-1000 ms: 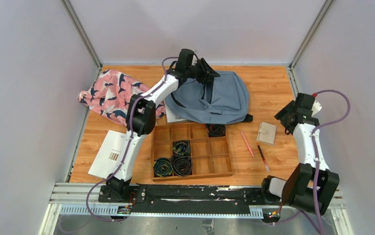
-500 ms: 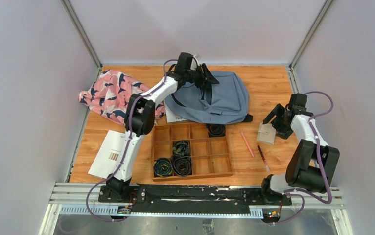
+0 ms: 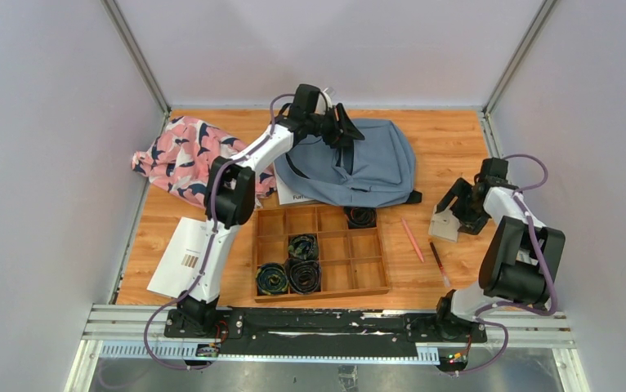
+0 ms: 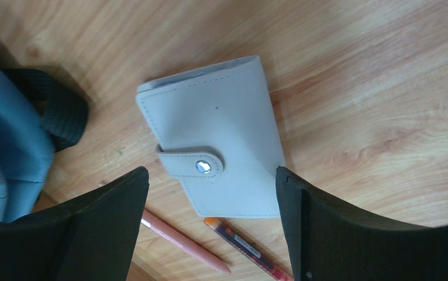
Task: Pack the student bag
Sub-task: Adjust the student bag at the center of the board, then pick up the stationery from the center of the board.
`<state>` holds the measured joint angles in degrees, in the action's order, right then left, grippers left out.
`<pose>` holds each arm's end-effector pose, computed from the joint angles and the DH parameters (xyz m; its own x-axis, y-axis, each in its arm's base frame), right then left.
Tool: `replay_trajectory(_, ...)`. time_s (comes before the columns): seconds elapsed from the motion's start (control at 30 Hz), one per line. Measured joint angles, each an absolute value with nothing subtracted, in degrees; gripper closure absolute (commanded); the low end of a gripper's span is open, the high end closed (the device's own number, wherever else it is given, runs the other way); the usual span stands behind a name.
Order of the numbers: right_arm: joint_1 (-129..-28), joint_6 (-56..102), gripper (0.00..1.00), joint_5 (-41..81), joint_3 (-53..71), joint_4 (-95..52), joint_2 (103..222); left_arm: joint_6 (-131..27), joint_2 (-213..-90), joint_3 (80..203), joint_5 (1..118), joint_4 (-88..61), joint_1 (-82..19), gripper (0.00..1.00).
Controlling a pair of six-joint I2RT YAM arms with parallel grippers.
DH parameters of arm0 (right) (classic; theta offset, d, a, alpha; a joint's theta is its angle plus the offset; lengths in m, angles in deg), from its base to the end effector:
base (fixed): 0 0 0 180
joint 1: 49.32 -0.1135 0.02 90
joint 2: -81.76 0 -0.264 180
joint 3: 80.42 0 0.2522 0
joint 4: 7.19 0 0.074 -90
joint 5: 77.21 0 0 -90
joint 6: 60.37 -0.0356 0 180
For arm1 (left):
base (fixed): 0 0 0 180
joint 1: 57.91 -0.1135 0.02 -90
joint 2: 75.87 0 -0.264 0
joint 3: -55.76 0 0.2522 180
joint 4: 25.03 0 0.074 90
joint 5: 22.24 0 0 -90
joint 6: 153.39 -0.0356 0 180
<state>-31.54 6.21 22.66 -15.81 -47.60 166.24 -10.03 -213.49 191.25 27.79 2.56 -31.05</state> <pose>0.2741 -0.0815 0.1958 -0.6714 0.6265 -0.3957 0.5305 0.7793 0.3337 0.4848 -0.2712 0.2319 -0.9411 -0.2127 -0.2627 0.1488 0.4373 -0.8869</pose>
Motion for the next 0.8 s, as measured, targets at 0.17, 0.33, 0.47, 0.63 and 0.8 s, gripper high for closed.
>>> replay_trajectory(0.17,-31.15,6.72,0.13,20.91,-15.81,-47.82,167.53,-10.92,-213.52,191.49,26.61,3.43,-31.62,0.50)
replay_trajectory(0.33,-28.53,7.15,0.15,21.42,-15.83,-47.30,169.06,-13.07,-213.49,191.43,25.78,4.13,-32.32,0.40)
replay_trajectory(0.47,-27.70,8.07,0.19,22.29,-15.94,-46.64,169.46,-16.28,-213.56,192.13,26.70,7.78,-32.61,0.35)
replay_trajectory(0.63,-27.70,8.82,0.22,24.54,-15.94,-45.87,169.48,-18.92,-213.60,194.88,28.27,11.50,-32.63,0.35)
replay_trajectory(0.8,-27.67,9.82,0.23,25.50,-15.70,-45.39,170.83,-20.61,-213.60,194.86,29.32,12.41,-32.74,0.35)
